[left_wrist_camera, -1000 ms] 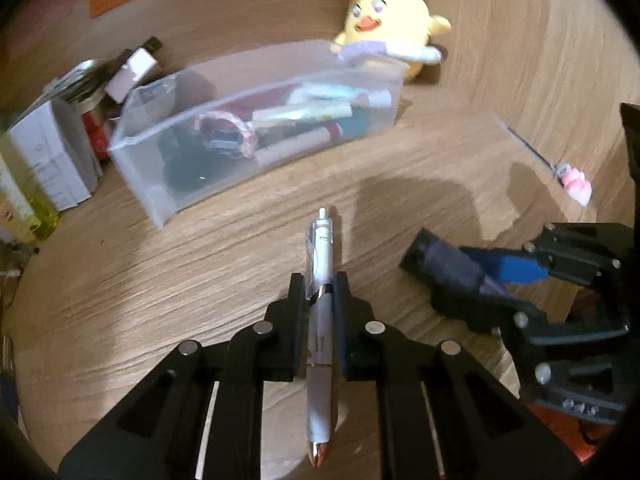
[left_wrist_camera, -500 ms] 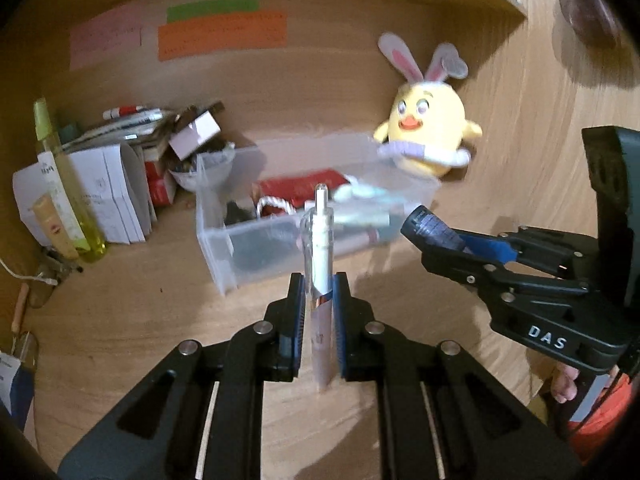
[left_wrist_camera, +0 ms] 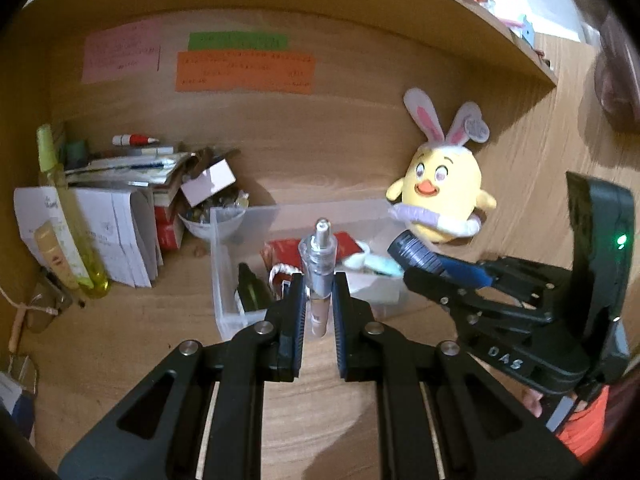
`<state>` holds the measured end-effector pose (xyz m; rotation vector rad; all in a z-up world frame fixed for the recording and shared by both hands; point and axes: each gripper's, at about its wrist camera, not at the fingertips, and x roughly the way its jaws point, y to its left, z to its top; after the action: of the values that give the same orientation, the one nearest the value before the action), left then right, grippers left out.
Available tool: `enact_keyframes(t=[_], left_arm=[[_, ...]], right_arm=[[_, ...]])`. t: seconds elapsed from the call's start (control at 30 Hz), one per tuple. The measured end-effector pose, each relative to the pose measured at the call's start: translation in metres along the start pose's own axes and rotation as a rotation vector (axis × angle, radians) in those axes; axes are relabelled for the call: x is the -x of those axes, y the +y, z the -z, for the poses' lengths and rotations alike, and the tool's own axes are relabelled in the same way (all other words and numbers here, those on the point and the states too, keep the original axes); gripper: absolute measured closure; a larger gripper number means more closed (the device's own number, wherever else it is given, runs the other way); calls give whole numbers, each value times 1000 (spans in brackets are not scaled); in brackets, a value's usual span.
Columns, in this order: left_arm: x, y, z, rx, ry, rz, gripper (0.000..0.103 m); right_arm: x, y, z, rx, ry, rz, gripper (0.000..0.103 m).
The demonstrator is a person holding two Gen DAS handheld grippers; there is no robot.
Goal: Organize objects
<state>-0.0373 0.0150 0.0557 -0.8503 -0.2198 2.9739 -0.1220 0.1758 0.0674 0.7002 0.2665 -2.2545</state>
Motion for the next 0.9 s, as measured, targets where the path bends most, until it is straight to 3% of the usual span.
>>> enact_keyframes(t=[0.43, 0.67, 0.83, 0.9], left_arm=[[-14, 3, -49, -18, -64, -13, 91], [-44, 9, -36, -20, 39, 6, 91], [-49, 3, -6, -98, 130, 12, 91], [-47, -1, 9, -128, 163, 20, 83]], right_arm=[[-23, -12, -32, 33, -3, 20, 80], [-56, -23, -31, 16, 67, 18, 80], [-78, -36, -24, -19, 131, 13, 80], [-84, -39, -23, -24, 146, 20, 80]])
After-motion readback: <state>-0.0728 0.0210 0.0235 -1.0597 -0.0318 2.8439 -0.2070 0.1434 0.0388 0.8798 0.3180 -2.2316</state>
